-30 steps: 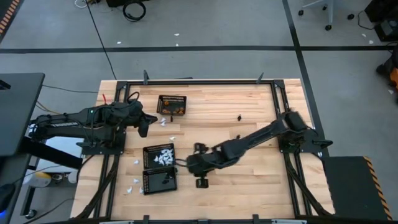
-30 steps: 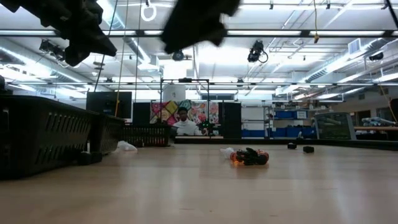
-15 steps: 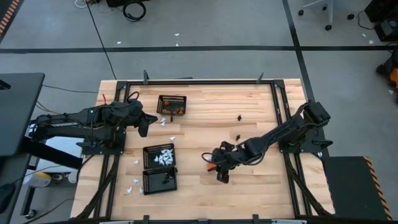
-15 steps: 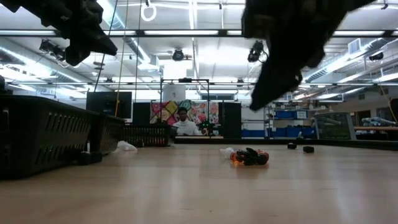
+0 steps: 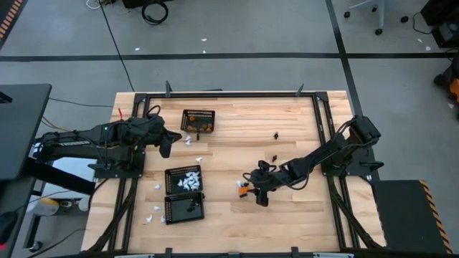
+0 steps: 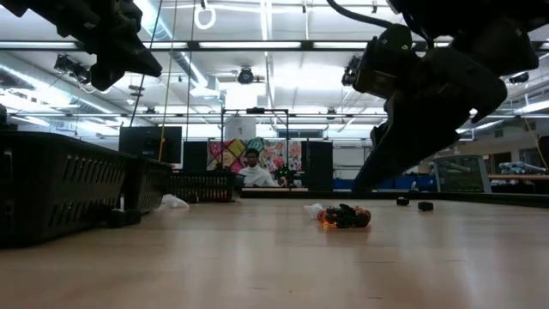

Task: Sort Halloween decoration
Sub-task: Put the orange pumpkin toy into the top black bin

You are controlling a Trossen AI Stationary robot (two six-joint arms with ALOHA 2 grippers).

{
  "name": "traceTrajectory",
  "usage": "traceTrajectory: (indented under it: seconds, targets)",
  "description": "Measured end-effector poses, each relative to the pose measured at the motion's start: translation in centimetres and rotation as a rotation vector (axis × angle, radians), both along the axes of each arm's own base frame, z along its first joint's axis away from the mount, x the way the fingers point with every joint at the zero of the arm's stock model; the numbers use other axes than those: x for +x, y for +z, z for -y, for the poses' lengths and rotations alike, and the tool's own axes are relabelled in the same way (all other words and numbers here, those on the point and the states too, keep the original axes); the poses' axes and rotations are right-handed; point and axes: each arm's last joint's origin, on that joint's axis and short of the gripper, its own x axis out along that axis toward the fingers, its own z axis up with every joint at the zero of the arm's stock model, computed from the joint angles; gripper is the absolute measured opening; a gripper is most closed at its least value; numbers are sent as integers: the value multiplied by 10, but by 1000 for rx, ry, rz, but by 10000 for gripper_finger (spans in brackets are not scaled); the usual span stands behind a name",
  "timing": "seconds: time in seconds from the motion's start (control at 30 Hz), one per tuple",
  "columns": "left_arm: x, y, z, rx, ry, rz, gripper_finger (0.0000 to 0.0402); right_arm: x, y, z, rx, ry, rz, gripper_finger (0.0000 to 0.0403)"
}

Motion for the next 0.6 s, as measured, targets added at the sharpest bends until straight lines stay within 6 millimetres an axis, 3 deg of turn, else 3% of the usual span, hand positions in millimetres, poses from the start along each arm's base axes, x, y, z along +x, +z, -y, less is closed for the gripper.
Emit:
traceTrajectory:
  seconds: [0.37, 0.6]
  targets:
    - [0, 0, 0, -3, 3, 1, 50, -1, 0, -10, -81, 163, 47, 203]
    - [0, 0, 0, 4, 15, -4, 50, 8, -19, -3, -67, 211, 24, 187]
